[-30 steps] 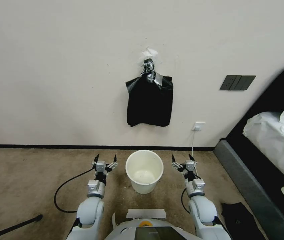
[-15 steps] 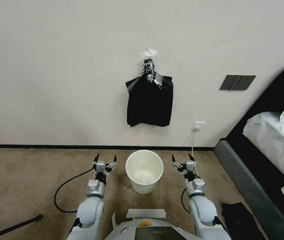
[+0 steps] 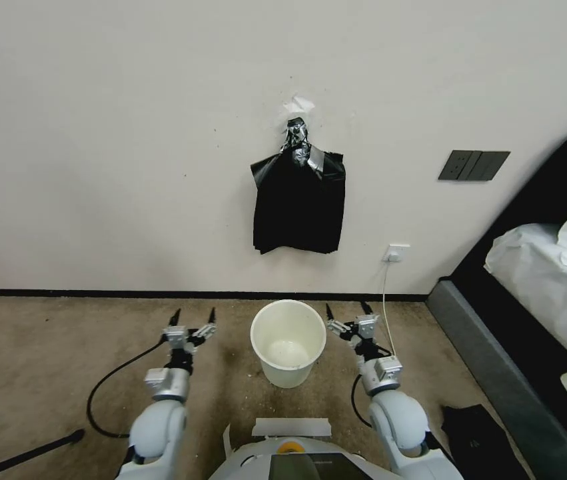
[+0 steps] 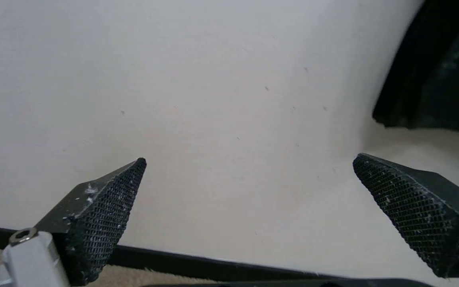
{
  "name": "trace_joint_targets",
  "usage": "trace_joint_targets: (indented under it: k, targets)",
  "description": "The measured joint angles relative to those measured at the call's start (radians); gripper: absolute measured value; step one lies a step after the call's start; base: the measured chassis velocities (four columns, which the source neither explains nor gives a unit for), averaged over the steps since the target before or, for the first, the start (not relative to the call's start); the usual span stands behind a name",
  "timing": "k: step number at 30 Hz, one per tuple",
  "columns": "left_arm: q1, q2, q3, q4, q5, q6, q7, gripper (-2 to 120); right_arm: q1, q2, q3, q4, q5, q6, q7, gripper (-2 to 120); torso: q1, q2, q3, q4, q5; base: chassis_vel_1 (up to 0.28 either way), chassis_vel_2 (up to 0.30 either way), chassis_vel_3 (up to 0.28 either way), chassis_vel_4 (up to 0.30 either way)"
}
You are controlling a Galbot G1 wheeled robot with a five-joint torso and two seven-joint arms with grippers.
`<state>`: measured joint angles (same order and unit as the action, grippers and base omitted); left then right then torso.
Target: Place a trash bag onto the trash bin.
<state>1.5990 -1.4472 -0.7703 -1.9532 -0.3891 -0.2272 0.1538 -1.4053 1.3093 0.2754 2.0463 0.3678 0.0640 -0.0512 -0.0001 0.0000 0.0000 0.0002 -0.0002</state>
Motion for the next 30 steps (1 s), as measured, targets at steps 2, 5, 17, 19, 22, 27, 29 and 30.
trace_joint_targets:
  k: [2, 5, 17, 19, 22, 27, 29, 30]
  targets:
    - [0.0, 0.0, 0.0, 0.0, -0.001, -0.001, 0.001, 100, 0.035, -0.015, -0.017, -0.008, 0.042, 0.001, -0.005, 100, 0.0, 0.0, 0.0, -0.0003, 0.0, 0.0, 0.0, 0.0, 0.0]
    - [0.0, 0.005, 0.009, 0.002, -0.029, -0.014, 0.024, 100, 0.23, -0.07, -0.099, -0.029, 0.234, 0.0, -0.014, 100, 0.0, 0.0, 0.0, 0.0, 0.0002, 0.0, 0.0, 0.0, 0.0]
    - [0.007, 0.007, 0.081, 0.007, -0.115, -0.062, 0.119, 100, 0.827, -0.055, -0.31, -0.24, 0.701, -0.043, 0.304, 100, 0.0, 0.0, 0.0, 0.0004, -0.0001, 0.0, 0.0, 0.0, 0.0]
    - [0.008, 0.004, 0.082, 0.01, -0.112, -0.063, 0.118, 100, 0.878, -0.038, -0.323, -0.295, 0.717, -0.042, 0.331, 100, 0.0, 0.0, 0.0, -0.0003, 0.0001, 0.0, 0.0, 0.0, 0.0]
    - [0.008, 0.001, 0.082, 0.013, -0.11, -0.064, 0.117, 100, 0.924, -0.02, -0.331, -0.343, 0.715, -0.039, 0.344, 100, 0.0, 0.0, 0.0, -0.0003, 0.0002, 0.0, 0.0, 0.0, 0.0]
    - [0.008, -0.001, 0.082, 0.021, -0.106, -0.064, 0.116, 100, 1.036, -0.005, -0.334, -0.403, 0.696, -0.043, 0.391, 100, 0.0, 0.0, 0.0, -0.0003, 0.0001, 0.0, 0.0, 0.0, 0.0]
    - [0.007, -0.002, 0.082, 0.023, -0.106, -0.064, 0.115, 100, 1.042, -0.005, -0.334, -0.405, 0.696, -0.043, 0.394, 100, 0.0, 0.0, 0.0, -0.0003, 0.0001, 0.0, 0.0, 0.0, 0.0]
    - [0.005, -0.003, 0.082, 0.028, -0.105, -0.065, 0.115, 100, 1.066, -0.006, -0.338, -0.418, 0.694, -0.045, 0.406, 100, 0.0, 0.0, 0.0, -0.0006, 0.0001, 0.0, 0.0, 0.0, 0.0]
